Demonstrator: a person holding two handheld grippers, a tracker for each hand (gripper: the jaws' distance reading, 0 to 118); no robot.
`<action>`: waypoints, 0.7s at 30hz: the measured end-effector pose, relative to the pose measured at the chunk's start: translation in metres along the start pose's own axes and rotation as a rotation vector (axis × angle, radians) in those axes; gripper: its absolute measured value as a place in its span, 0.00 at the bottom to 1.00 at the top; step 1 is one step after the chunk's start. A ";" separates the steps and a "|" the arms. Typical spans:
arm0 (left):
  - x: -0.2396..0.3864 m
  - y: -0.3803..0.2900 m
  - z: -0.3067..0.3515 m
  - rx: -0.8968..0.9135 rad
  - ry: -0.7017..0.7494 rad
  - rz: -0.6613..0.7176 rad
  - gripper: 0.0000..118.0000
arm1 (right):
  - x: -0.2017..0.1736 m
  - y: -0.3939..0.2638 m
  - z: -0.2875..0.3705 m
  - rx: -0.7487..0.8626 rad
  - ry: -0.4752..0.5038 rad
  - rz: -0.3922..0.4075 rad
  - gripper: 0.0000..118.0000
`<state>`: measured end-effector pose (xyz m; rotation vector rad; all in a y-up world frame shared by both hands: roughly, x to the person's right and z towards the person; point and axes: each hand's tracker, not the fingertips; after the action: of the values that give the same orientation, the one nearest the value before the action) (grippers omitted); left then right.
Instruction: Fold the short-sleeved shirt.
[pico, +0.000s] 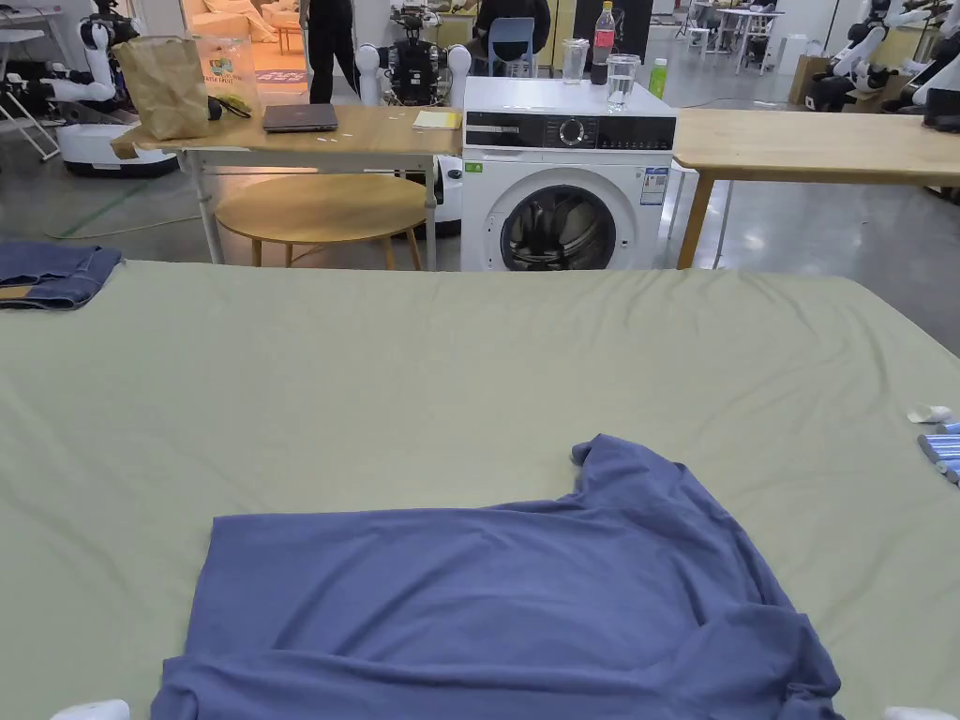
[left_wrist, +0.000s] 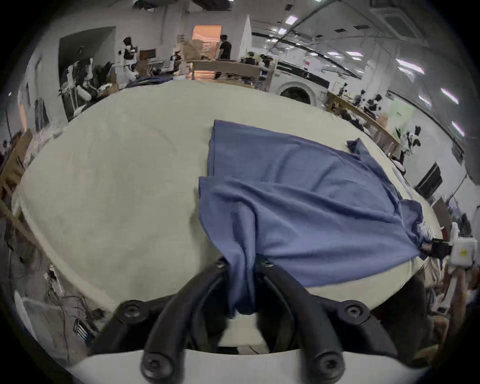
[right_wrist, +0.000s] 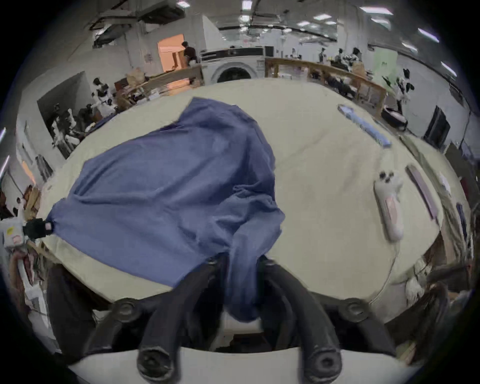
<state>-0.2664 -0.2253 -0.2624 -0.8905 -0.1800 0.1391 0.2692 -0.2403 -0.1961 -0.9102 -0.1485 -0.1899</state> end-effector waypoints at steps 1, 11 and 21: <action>0.003 0.002 0.006 0.019 0.016 -0.003 0.19 | 0.001 0.001 0.005 0.017 0.004 -0.015 0.26; 0.066 0.072 0.045 0.433 0.107 -0.280 0.96 | -0.081 0.078 0.071 0.450 0.056 0.139 0.94; 0.080 0.079 -0.005 0.331 0.039 -0.264 0.00 | -0.139 0.090 0.039 0.488 0.097 0.171 0.00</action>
<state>-0.1907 -0.1642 -0.3193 -0.5330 -0.2287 -0.0932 0.1520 -0.1412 -0.2706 -0.4238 -0.0223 -0.0339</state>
